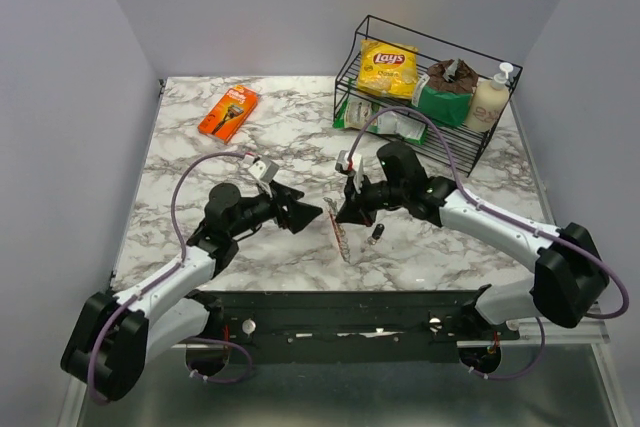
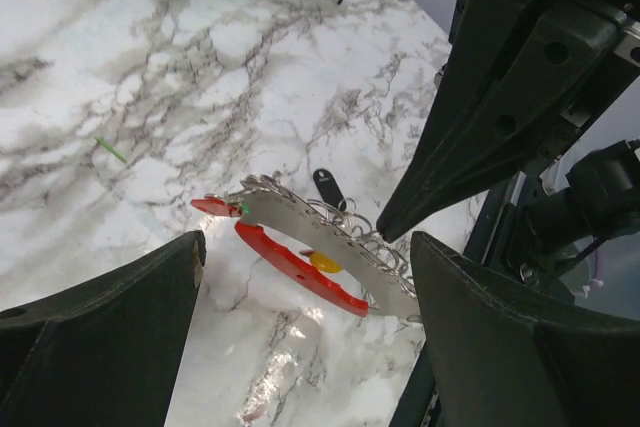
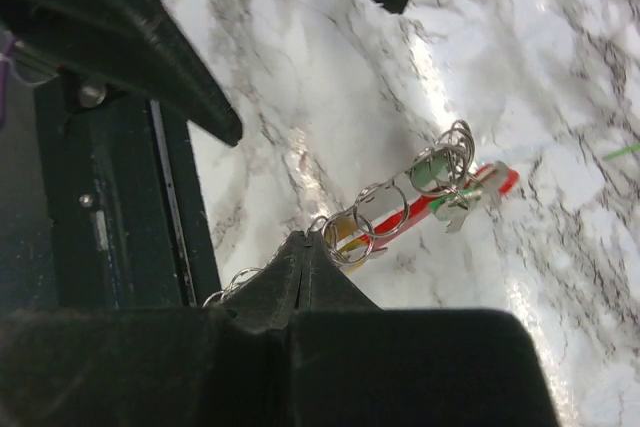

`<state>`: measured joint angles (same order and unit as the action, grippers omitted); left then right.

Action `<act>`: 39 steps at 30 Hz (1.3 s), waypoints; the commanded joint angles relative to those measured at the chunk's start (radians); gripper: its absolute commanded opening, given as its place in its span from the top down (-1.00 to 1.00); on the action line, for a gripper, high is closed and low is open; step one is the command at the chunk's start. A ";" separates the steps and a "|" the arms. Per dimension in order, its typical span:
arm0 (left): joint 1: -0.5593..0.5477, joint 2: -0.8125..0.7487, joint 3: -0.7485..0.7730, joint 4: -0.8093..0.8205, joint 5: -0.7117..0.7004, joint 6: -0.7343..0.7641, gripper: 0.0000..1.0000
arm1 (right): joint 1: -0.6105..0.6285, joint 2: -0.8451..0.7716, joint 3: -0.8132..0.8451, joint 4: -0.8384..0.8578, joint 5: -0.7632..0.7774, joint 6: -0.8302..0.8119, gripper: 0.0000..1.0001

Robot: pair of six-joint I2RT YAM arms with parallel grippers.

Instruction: Put the keys on the keyring

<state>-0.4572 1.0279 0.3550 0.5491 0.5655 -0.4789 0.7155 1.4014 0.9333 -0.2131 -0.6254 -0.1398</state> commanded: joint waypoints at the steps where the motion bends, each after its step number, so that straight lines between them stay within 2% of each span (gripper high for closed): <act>1: 0.008 -0.148 -0.001 -0.043 -0.120 0.048 -0.86 | 0.009 -0.061 0.005 0.077 -0.154 -0.047 0.99; 7: 0.008 -0.226 0.001 -0.066 -0.145 0.051 -0.90 | 0.007 -0.065 0.021 0.087 -0.255 -0.055 0.99; 14: 0.006 -0.215 0.009 0.008 0.009 0.023 -0.81 | 0.009 -0.151 -0.002 0.101 -0.295 -0.104 0.99; 17: 0.008 -0.200 0.009 0.071 0.085 0.002 -0.68 | 0.009 -0.145 0.010 0.087 -0.310 -0.104 0.99; 19: 0.006 -0.192 0.013 0.063 0.086 0.000 -0.59 | 0.009 -0.125 0.021 0.072 -0.289 -0.104 0.99; 23: 0.006 -0.187 0.007 0.040 0.062 0.011 -0.59 | 0.009 -0.088 0.012 0.052 -0.174 -0.086 0.99; 26: 0.006 -0.158 0.007 0.020 0.031 0.006 -0.59 | 0.009 -0.067 -0.008 0.054 -0.076 -0.043 0.75; 29: 0.000 -0.094 0.034 -0.031 0.010 0.017 -0.54 | 0.007 -0.026 -0.014 0.070 0.019 0.014 0.63; 33: -0.031 0.004 0.093 -0.121 -0.002 0.045 -0.50 | 0.004 0.018 -0.021 0.072 0.110 0.078 0.29; 35: -0.064 0.059 0.123 -0.159 0.002 0.059 -0.47 | 0.002 0.033 -0.027 0.073 0.145 0.110 0.22; 36: -0.078 0.075 0.131 -0.169 0.001 0.066 -0.45 | -0.005 0.037 -0.037 0.073 0.170 0.127 0.12; 39: -0.133 0.124 0.139 -0.172 -0.001 0.092 -0.45 | -0.046 0.048 -0.062 0.084 0.179 0.184 0.05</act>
<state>-0.5285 1.1027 0.4629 0.4263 0.5770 -0.4370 0.7082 1.4334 0.9070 -0.1417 -0.5297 -0.0509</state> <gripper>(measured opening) 0.727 0.461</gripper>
